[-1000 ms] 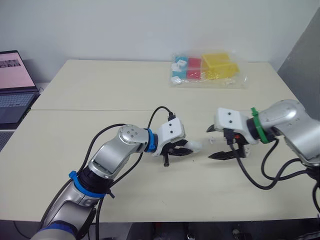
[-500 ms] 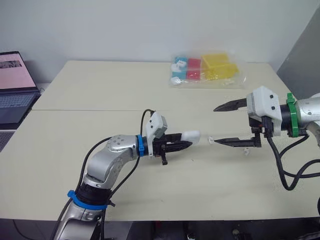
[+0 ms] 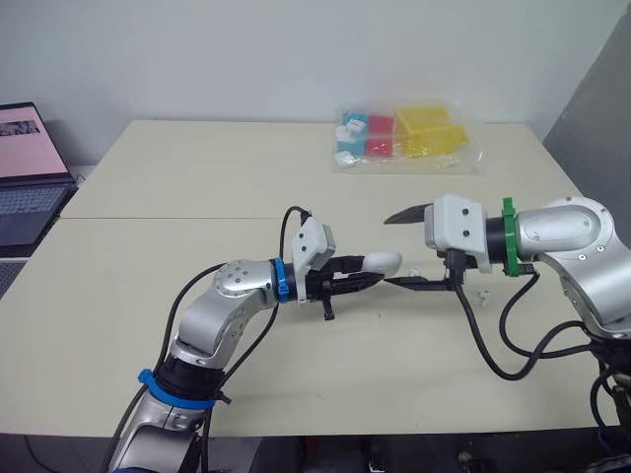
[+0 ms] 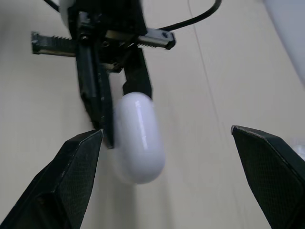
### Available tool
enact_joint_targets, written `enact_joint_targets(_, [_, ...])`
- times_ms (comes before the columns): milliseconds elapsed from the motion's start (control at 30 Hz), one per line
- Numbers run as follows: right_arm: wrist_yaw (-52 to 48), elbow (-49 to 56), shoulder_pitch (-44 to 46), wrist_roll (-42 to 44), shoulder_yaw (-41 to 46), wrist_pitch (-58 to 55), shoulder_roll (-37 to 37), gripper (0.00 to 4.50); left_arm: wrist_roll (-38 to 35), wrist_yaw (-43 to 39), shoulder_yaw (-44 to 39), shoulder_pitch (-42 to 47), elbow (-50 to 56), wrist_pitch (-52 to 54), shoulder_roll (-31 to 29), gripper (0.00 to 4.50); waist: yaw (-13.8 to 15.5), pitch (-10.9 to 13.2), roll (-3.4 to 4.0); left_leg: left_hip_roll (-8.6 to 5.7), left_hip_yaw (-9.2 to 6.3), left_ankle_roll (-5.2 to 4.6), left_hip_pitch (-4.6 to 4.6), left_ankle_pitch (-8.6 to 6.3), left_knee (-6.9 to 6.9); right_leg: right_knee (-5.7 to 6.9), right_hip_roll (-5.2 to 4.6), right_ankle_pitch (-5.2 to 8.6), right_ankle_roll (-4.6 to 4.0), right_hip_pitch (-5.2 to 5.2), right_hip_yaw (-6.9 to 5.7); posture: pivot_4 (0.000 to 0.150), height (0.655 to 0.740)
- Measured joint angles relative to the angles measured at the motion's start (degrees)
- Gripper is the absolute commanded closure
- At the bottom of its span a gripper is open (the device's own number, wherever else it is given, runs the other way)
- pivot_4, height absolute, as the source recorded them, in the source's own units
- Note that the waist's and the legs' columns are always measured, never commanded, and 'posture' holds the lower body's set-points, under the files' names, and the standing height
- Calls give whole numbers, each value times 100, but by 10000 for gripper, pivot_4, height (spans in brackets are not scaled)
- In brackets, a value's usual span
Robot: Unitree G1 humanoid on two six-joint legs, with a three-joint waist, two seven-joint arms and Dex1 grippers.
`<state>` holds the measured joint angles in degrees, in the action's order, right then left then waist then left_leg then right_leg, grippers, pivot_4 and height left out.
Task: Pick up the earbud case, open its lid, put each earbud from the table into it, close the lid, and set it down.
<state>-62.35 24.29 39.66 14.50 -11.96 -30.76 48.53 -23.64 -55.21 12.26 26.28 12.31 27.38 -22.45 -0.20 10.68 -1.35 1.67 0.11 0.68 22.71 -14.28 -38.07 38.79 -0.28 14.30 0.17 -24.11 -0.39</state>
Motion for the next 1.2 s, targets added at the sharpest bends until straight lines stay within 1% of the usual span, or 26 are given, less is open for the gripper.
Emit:
enact_joint_targets(500, [-75, -204, 36, 3, -65, -1, -63, 0, 129, -43, 32, -79, -109, -180, -34, 37030, 5, 0, 0, 0, 0, 0, 2, 0, 0, -2, -1, 0, 0, 0, -1, 1500, 7400])
enact_joint_targets(1200, [-174, -324, 95, -314, -240, 85, -103, 0, 190, -49, 31, -79, -119, -272, -89, 37030, 0, 0, 0, 0, -1, 0, 2, 0, 1, -2, -1, 0, 0, -1, -1, 1500, 7400])
